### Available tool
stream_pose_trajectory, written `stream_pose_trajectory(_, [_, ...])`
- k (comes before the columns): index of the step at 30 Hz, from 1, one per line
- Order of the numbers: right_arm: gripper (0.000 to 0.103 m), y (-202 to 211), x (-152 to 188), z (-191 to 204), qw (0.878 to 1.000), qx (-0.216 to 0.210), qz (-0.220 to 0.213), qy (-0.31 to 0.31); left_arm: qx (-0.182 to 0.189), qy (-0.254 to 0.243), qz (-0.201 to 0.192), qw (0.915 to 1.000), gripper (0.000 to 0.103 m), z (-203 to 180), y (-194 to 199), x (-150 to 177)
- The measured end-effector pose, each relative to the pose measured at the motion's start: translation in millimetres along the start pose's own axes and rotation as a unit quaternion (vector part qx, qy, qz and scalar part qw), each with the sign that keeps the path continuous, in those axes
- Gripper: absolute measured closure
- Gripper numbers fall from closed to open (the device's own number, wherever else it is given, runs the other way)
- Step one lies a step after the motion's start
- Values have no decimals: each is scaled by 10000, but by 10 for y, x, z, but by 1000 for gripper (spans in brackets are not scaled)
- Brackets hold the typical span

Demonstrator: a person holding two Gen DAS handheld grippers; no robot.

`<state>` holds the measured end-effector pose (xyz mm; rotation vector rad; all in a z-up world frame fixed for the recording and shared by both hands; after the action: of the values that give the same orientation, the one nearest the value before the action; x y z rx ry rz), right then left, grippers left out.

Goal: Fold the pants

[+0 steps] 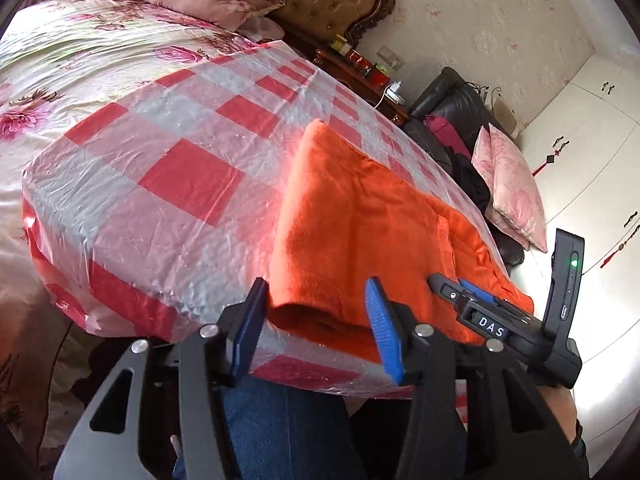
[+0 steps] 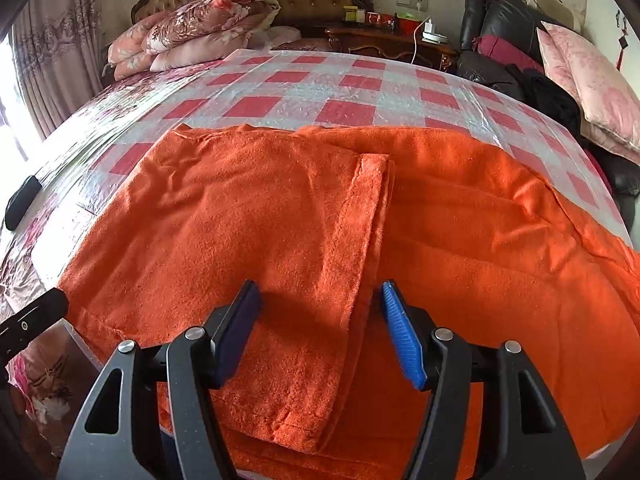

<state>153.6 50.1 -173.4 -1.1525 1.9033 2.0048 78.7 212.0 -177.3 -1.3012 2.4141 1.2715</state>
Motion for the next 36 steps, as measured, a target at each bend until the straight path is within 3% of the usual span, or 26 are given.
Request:
stream_pose_trajectory(10, [41,-1,12,-7,10000,-30,-27,-1,495,928,328,9939,55,115,-7,-76])
stream_pose_trajectory(11, [41,-1,12,-5,10000,-31,-23,-2,504,982,379,9932,57,128,-15,-74])
stream_pose_trajectory(13, [41,-1,16,-2,10000,-26,-21,5,500,1081,504,9916,80,152,-54,-55])
stream_pose_trajectory(17, [41,-2,17,2,10000,-28,5,32,554,1070,500,9915,86,150,-56,-54])
stream_pose_trajectory(22, [35,22,-104,-101,9988,51,470,-93,418,667,219,9967,92,10,54,-85])
stream_pose_trajectory(26, [34,230,-628,-38,9996,2,281,105,146,169,-55,9997,93,-150,113,-61])
stream_pose_trajectory(31, [30,100,-1350,503,9927,-513,695,843,-420,-729,-306,9960,93,-424,122,25])
stream_pose_trajectory(33, [30,-81,-1512,786,9851,-773,1090,1087,-579,-967,-406,9928,93,-492,131,50])
stream_pose_trajectory(36, [30,-327,-1588,1080,9773,-760,1496,1291,-746,-1271,-513,9877,93,-578,141,80])
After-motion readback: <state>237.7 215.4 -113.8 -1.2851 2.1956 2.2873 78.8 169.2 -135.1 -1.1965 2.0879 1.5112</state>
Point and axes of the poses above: each gripper's, at about its wrist camera, not at the fingertips, and y roughly against the way its jaws point, z to its left, x to its underside, the point moved 6 cm from there along -y, roughly the way its jaws point, and after that the axes turned 10 degrees about y, right-handed, at the moved point
